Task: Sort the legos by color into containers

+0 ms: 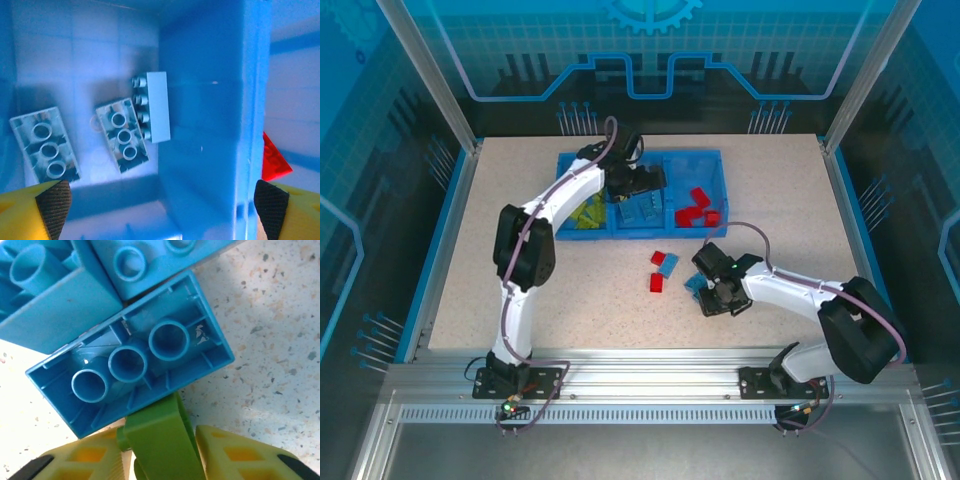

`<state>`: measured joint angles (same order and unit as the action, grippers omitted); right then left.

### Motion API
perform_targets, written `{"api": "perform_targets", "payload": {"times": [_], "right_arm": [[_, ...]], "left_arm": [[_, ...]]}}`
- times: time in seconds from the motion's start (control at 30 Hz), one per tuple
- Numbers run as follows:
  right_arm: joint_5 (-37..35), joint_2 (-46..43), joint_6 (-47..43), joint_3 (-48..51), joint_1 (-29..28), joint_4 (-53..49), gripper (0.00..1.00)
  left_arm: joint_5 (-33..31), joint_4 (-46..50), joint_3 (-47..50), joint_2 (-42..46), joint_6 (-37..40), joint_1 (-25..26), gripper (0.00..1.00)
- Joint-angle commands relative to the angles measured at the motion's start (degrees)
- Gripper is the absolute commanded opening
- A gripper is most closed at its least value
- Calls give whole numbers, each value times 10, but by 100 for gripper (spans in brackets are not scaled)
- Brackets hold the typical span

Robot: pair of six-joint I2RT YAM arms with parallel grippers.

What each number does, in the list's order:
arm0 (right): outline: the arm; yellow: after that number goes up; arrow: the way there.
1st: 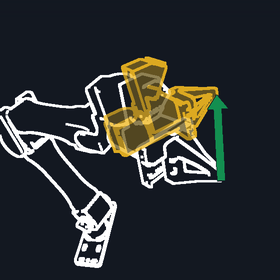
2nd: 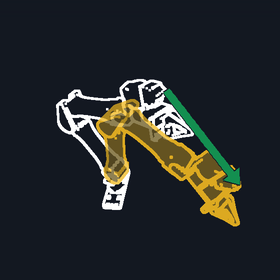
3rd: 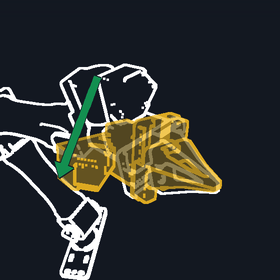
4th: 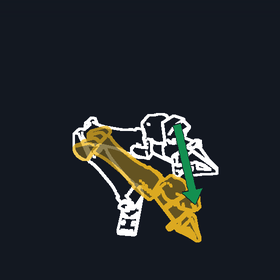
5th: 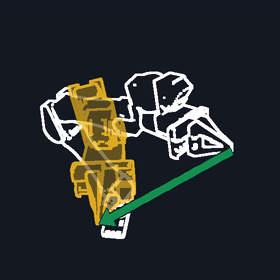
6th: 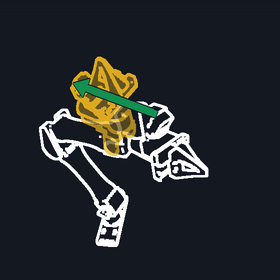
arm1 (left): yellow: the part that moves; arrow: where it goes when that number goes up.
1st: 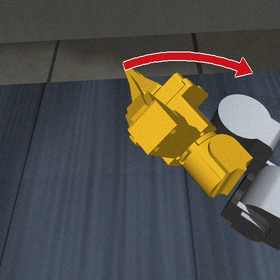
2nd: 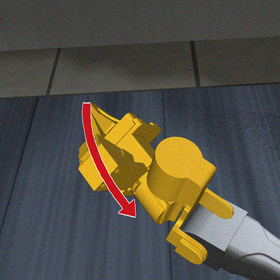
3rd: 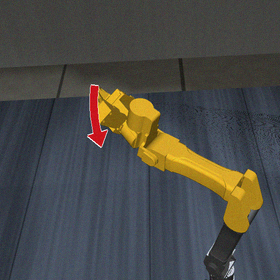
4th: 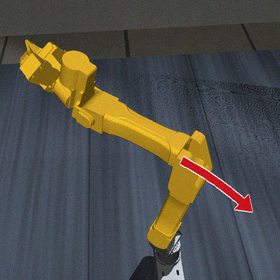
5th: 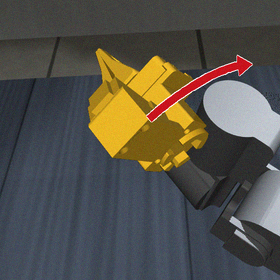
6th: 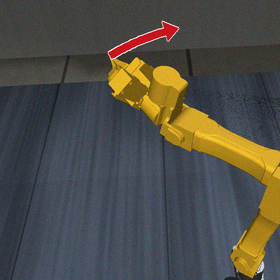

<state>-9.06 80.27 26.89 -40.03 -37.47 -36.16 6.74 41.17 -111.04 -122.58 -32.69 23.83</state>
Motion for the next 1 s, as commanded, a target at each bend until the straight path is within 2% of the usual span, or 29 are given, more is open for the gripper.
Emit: {"api": "perform_targets", "payload": {"times": [0.0, 0.1, 0.17, 0.4, 0.53, 0.7, 0.83, 0.97], "right_arm": [[-11, 3, -5, -23, -11, -6, 30], [-12, -8, -7, -41, -21, -30, 22], [-3, -22, -11, -59, -30, -49, 20], [95, -78, -39, -144, -42, -54, 19], [145, -52, -46, -209, -41, -18, 19], [202, 84, -36, -357, -35, 18, 16], [207, 225, -22, -534, -35, -18, 16], [210, 386, 12, -742, -31, -99, 17]], "left_arm": [[1, -18, 34, 83, -1, -5, 99], [0, -29, 78, 126, -2, -11, 99], [-1, -39, 117, 156, -6, -18, 99], [-44, -52, 270, 255, 17, -36, 99], [-81, -51, 356, 306, 21, -36, 99], [-125, -74, 489, 384, -9, -41, 99], [-146, -80, 565, 449, -30, -45, 99], [-154, -75, 630, 493, -40, -45, 99]]}}
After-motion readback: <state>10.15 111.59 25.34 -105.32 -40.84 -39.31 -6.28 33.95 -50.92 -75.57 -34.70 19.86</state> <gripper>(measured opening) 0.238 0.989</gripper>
